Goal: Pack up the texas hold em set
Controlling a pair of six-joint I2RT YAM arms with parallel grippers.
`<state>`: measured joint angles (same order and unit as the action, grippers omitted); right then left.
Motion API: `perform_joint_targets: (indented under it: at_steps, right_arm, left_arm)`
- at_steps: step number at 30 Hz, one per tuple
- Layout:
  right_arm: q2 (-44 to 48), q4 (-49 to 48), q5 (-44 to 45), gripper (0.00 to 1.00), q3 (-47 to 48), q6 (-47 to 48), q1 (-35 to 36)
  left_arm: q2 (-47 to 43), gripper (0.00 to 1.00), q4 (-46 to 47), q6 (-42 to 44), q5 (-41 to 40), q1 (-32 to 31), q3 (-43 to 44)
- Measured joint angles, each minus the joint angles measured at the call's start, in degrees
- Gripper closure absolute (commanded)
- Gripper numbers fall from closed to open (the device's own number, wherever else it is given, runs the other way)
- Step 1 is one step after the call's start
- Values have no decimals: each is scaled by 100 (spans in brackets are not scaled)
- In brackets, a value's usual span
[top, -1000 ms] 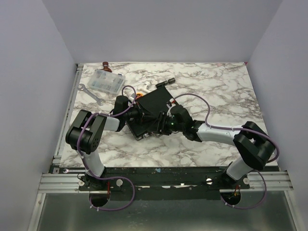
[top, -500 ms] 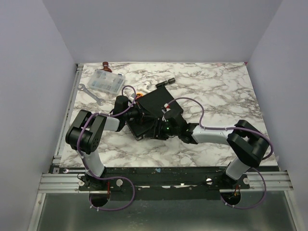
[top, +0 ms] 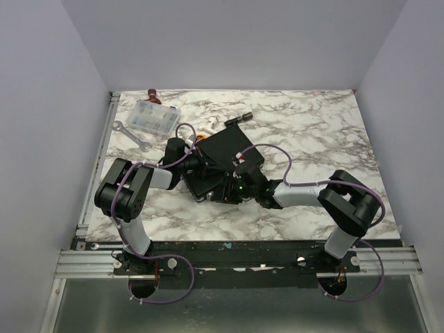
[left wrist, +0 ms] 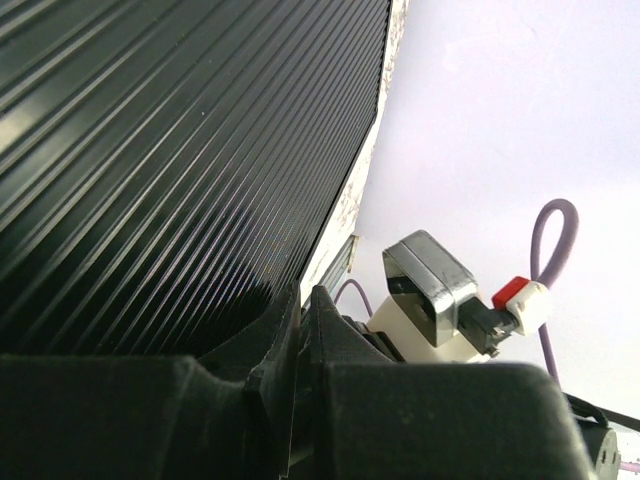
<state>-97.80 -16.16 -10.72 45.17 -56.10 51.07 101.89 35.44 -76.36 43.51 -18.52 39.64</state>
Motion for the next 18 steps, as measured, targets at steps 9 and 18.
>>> perform_joint_targets:
  at_steps: [9,18]
  right_arm:
    - [-282,-404,85,67,-380,-44,-2]
    - [-273,-446,166,64,-380,-11,0]
  left_arm:
    - [0,92,0,-2,0,0,0]
    - [-11,91,-13,4,0,0,0]
